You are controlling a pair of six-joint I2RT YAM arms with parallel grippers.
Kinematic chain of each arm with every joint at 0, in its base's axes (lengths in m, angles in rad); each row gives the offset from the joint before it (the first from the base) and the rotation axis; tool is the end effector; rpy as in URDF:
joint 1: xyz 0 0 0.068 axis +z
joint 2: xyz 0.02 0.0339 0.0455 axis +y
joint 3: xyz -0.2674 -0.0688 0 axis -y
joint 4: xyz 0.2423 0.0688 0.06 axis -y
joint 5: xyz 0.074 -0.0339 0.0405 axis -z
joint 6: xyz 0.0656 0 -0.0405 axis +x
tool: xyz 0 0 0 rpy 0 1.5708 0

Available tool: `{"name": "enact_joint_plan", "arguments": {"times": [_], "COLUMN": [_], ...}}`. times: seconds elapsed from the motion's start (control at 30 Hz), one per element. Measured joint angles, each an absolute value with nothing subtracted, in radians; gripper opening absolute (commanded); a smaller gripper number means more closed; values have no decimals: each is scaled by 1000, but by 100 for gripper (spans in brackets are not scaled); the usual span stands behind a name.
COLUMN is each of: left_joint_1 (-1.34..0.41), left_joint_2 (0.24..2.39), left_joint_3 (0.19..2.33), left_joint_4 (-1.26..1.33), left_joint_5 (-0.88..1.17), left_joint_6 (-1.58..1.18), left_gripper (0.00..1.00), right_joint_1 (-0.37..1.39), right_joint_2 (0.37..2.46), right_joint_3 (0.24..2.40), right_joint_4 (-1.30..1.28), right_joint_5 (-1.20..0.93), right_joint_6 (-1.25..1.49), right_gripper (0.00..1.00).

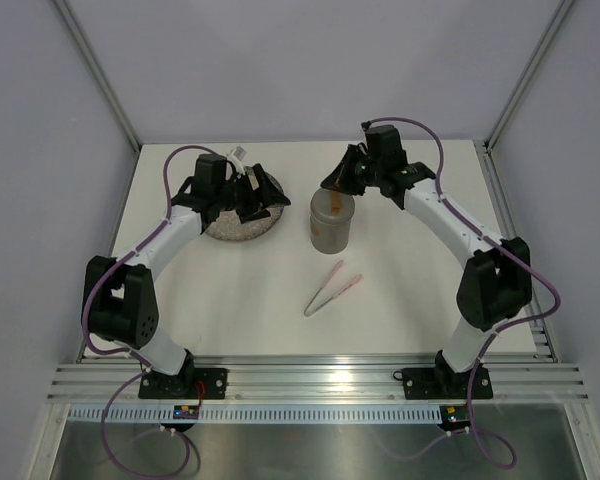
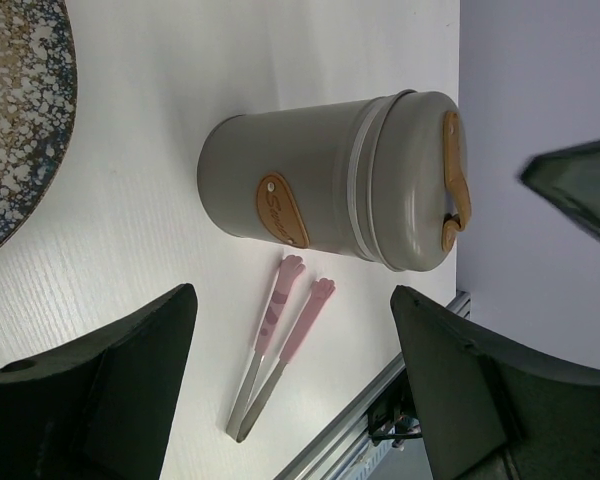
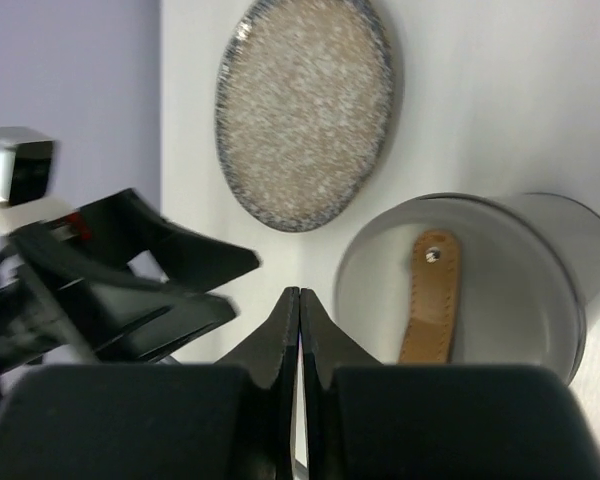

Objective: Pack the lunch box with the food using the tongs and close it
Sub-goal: Close the box lid on the packing box.

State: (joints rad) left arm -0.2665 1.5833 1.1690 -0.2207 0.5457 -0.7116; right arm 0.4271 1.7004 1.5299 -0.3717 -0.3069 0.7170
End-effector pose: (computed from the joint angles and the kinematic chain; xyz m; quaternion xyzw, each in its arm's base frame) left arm 0.3518 -0.1313 0.2611 -0.0712 0.8651 -0.4164 0.2704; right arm 0.3745 0.1922 0.3262 0.0499 0.8622 0.3751 0.3367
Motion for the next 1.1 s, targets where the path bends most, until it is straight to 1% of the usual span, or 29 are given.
{"name": "enact_joint_plan", "arguments": {"times": [0.17,0.23,0.5,0.63,0.87,1.1], "left_joint_1": [-266,-266,-266,-266,-266,-266], "left_joint_2": [1572,1571,1571,1571,1571,1571], "left_joint_3": [1169,1169,1169,1169,1169,1169], "left_joint_4": [-224,-224,-233,-234,-233,-232], "left_joint_5": [546,545,543,541,541,541], "left_joint_6": [-712,-712,-711,-711,-712,-712], "left_gripper": [82,82,82,82,82,82], "right_joint_1": [435,440,468,469,469,469], "right_joint_2": [1847,1860,1823,1762,1626,1611], "right_joint_3": [1525,1527,1553,1554,1553,1553], "right_joint_4": [-359,-334,-435,-487,-495,-500], "right_joint_5": [-310,-305,-244,-210,-182,-176], "right_joint_6": [722,720,683,670,661,655], "right_gripper": [2,2,3,4,4,4]}}
